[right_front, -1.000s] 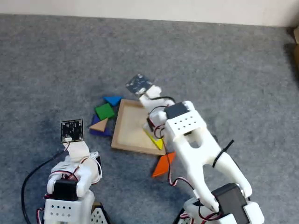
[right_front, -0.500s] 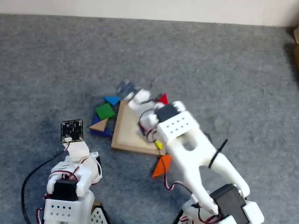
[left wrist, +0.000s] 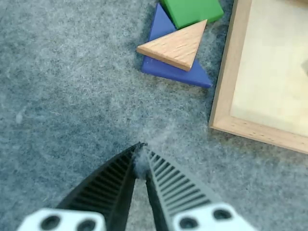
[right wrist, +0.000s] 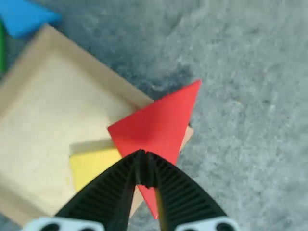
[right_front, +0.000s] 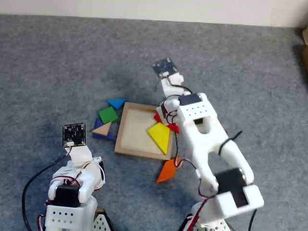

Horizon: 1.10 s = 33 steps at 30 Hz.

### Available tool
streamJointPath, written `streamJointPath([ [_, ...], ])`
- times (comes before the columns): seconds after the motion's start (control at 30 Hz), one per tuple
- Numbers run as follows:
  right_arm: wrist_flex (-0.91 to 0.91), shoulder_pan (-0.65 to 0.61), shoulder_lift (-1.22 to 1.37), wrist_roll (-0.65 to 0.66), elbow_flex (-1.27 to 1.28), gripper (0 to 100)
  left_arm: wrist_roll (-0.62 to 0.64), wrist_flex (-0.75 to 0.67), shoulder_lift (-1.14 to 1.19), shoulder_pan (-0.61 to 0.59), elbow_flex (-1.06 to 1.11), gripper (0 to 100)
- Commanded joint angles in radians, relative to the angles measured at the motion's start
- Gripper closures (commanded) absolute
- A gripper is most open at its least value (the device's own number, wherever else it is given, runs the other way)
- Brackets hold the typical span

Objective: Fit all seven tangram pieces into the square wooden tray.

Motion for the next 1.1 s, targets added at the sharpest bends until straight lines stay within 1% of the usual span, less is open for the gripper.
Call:
streamJointPath([
  [0.0,-0.024,0.016,0.042,-0.008,-0.111,99.4,-0.008,0.005,-0.004,-0.007,0.019,99],
  [0.1,-0.024,0.010,0.091,-0.008,-0.134,99.4,-0.008,0.005,-0.004,-0.007,0.019,99],
  [0.2,-0.024,-0.024,0.122,0.000,-0.134,99.4,-0.008,0.005,-0.004,-0.007,0.019,99],
  [0.37,-0.016,-0.119,0.137,0.133,-0.127,99.4,-0.008,0.005,-0.004,-0.007,0.019,99],
  [0.5,0.025,-0.163,0.136,0.160,-0.110,99.4,-0.008,0.005,-0.004,-0.007,0.019,99],
  [0.57,0.047,-0.176,0.136,0.161,-0.108,99.4,-0.008,0.005,-0.004,-0.007,0.019,99],
  [0.7,0.079,-0.185,0.136,0.218,-0.105,99.4,-0.008,0.005,-0.004,-0.007,0.019,99],
  [0.93,0.082,-0.179,0.133,0.216,-0.108,99.4,-0.008,0.005,-0.004,-0.007,0.019,99],
  [1.07,0.145,-0.185,0.133,0.215,-0.108,99.4,-0.008,0.005,-0.004,-0.007,0.019,99],
])
